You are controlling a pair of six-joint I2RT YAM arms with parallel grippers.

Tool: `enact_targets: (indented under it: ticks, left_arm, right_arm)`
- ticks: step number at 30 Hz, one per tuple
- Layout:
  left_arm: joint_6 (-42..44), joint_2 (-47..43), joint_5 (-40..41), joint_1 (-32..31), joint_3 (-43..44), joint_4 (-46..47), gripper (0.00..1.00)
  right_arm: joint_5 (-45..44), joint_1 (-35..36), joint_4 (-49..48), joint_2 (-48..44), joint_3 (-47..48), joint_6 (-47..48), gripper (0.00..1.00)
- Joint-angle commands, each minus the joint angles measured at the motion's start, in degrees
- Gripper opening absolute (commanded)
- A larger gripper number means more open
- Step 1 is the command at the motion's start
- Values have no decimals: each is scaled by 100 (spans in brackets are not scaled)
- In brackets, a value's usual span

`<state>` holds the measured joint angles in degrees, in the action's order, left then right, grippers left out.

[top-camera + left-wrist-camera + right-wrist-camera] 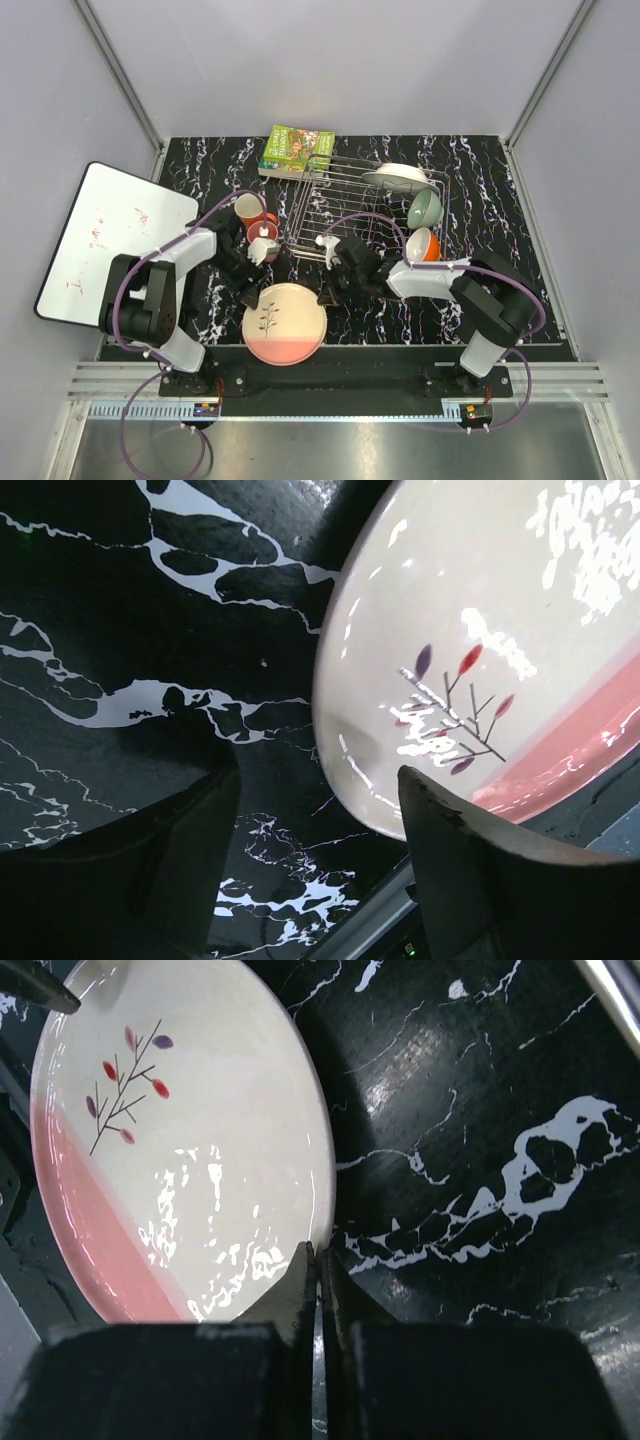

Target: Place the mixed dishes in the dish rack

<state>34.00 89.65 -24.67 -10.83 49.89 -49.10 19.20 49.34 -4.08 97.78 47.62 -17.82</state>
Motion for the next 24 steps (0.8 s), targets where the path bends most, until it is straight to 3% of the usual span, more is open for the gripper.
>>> enact_targets:
  ticks: [1, 2, 12, 24]
  left_arm:
    - [133, -44, -29, 134, 161, 147, 75]
    - [125, -44, -73, 142, 222, 120, 80]
    - [107, 0, -872, 143, 785, -389, 86]
    - [432, 281, -1462, 151, 1137, -943, 87]
  right_arm:
    - [22, 23, -208, -619, -95, 288, 0]
    - [14, 32, -199, -680, -95, 297, 0]
    - [13, 75, 21, -936, 590, 727, 0]
    - [-294, 190, 319, -831, 1127, 1132, 0]
